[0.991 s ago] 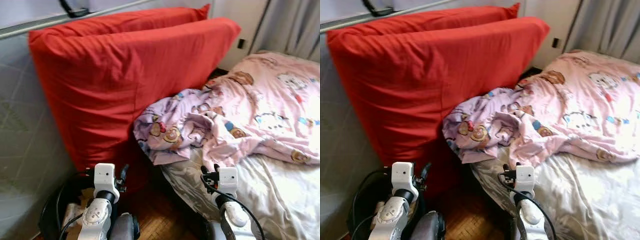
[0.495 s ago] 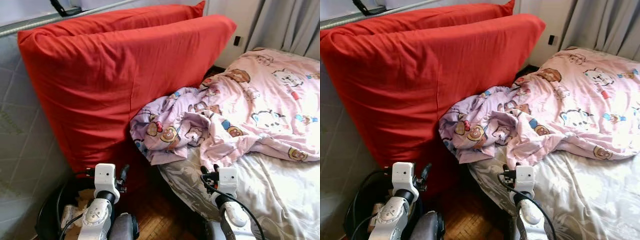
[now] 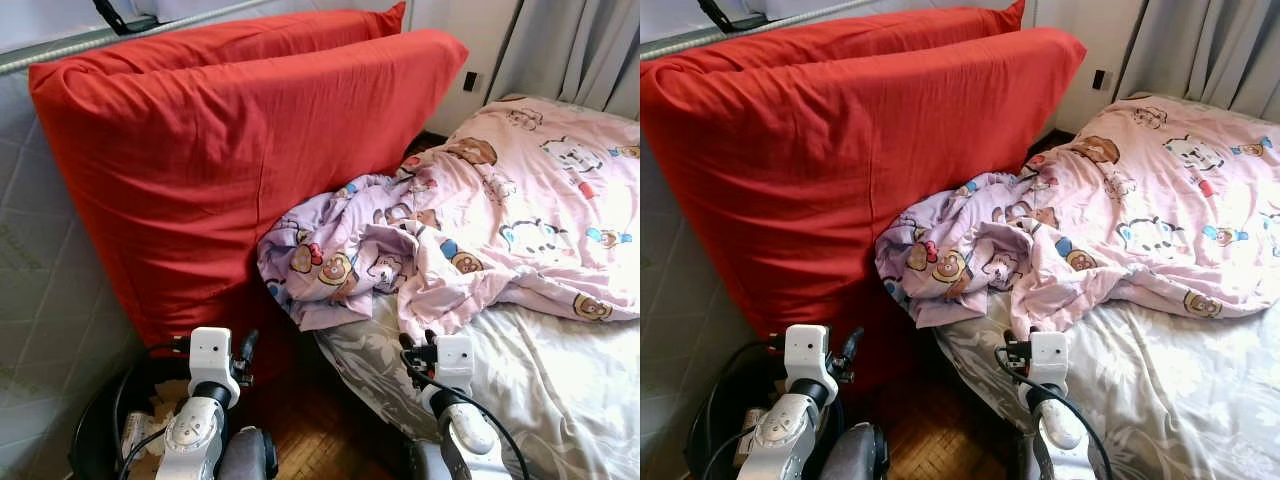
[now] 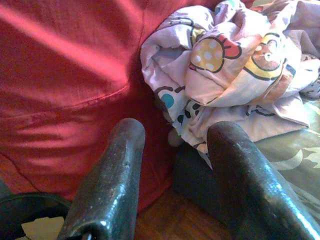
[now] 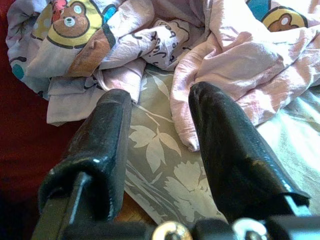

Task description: Clean up the room

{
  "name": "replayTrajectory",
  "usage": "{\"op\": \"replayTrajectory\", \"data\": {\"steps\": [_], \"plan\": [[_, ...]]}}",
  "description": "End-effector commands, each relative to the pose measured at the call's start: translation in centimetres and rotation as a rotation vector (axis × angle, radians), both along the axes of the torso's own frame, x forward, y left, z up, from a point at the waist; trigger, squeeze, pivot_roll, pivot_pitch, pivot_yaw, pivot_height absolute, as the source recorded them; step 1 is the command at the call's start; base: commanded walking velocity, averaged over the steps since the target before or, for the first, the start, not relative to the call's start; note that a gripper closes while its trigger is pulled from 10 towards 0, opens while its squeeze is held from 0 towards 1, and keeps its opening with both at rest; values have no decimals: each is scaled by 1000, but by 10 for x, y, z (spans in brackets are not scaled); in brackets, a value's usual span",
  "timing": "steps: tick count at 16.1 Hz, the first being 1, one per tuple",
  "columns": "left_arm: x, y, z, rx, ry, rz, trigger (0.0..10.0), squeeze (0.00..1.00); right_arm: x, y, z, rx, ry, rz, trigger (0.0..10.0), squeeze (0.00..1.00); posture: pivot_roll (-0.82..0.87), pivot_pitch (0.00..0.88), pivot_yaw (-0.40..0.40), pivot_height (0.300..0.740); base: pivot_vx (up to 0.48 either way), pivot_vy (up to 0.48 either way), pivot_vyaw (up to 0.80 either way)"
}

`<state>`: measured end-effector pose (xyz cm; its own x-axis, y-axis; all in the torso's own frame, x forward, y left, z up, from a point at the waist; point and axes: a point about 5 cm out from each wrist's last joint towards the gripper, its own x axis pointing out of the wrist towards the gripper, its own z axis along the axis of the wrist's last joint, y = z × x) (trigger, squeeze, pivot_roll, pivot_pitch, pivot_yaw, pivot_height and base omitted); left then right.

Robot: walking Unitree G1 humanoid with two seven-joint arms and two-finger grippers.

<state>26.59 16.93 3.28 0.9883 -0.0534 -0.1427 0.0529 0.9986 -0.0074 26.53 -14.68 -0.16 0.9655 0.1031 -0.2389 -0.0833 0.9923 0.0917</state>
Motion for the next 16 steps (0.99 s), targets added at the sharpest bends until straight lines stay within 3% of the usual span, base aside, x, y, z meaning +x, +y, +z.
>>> {"op": "replayTrajectory", "data": {"steps": [1, 16], "plan": [[0, -2, -1, -13, 8, -6, 10000, 0, 1, 3, 1, 3, 1, 15, 10000, 0, -37, 30, 20, 607, 270, 0, 0], [-2, -2, -1, 2, 12, -24, 10000, 0, -1, 4, -3, 8, 18, 17, 10000, 0, -28, 49, 27, 607, 286, 0, 0]]}}
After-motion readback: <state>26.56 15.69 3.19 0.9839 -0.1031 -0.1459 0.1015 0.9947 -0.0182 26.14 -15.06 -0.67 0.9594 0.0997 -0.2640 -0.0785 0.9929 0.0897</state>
